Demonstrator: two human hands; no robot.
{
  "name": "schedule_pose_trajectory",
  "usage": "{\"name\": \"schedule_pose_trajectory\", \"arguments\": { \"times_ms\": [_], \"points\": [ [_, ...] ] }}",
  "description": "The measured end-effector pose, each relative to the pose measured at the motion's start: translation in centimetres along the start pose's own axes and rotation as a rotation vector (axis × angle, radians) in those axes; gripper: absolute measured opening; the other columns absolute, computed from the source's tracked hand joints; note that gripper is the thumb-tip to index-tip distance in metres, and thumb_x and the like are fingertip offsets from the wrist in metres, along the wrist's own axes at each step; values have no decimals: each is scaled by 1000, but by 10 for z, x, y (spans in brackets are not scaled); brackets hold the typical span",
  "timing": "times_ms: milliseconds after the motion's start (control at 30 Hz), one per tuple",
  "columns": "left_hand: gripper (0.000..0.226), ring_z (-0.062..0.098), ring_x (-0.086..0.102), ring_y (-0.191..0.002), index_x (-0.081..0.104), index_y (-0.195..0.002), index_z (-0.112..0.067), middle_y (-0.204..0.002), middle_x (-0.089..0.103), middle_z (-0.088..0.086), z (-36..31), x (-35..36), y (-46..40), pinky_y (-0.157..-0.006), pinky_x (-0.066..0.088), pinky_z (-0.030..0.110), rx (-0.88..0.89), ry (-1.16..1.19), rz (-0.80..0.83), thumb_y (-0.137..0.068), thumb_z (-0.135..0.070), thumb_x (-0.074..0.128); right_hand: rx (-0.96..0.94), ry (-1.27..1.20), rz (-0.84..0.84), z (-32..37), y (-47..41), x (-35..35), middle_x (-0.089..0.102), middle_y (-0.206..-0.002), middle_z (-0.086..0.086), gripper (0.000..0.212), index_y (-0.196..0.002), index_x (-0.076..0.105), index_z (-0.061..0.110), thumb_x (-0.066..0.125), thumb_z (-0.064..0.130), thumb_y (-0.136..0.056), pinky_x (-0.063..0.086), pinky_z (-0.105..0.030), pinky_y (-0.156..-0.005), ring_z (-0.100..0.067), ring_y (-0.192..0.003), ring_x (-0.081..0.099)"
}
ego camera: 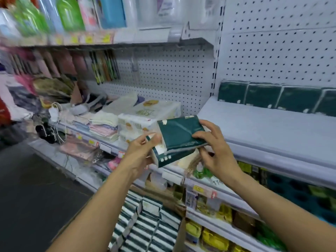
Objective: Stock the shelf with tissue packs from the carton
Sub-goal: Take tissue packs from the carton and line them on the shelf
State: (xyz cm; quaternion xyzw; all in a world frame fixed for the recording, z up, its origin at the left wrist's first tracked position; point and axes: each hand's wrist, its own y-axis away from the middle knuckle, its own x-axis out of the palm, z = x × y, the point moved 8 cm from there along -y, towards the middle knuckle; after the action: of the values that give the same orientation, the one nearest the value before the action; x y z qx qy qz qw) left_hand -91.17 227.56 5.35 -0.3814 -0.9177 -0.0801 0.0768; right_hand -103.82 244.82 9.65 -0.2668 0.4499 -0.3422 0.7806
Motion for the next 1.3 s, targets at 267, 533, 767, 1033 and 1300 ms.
{"name": "schedule_pose_trajectory", "arguments": {
  "times_ms": [267,533,767,1033,1300],
  "points": [
    [45,18,67,-72,68,-108,-7,-86,76,7,-30,135,-14,-68,58,35,41,16,162,-71,-31,74,248,-236,-127,-18,8,-118,25,-151,5,52,-128,52,23,55,12,-77,38,-21,-107,0,-138,31],
    [23,15,69,-75,69,-108,-12,-90,75,3,1,311,-8,-70,59,35,44,96,234,-88,-23,71,705,-399,-470,-98,65,-258,39,-139,14,90,-149,23,31,79,21,-80,49,-20,-86,-2,-109,58],
    [15,18,69,-81,67,-102,-16,-89,75,2,37,468,7,-84,54,42,32,154,286,-88,-18,71,1064,-736,-561,-186,132,-369,67,-109,-3,31,-108,65,15,76,28,-82,48,-37,-90,-18,-105,59],
    [12,15,68,-84,67,-101,-17,-94,75,-1,75,551,10,-84,55,37,-20,100,235,-90,-19,71,831,-242,-698,-218,158,-548,69,-97,2,23,-107,60,10,68,3,-86,56,-21,-67,-7,-81,67],
    [14,17,69,-84,67,-101,-14,-91,76,-1,82,602,-6,-92,52,42,-61,0,300,-89,-20,73,899,503,-103,-277,141,-588,62,-109,1,39,-110,47,23,75,21,-83,55,-44,-83,-22,-94,62]
  ]
}}
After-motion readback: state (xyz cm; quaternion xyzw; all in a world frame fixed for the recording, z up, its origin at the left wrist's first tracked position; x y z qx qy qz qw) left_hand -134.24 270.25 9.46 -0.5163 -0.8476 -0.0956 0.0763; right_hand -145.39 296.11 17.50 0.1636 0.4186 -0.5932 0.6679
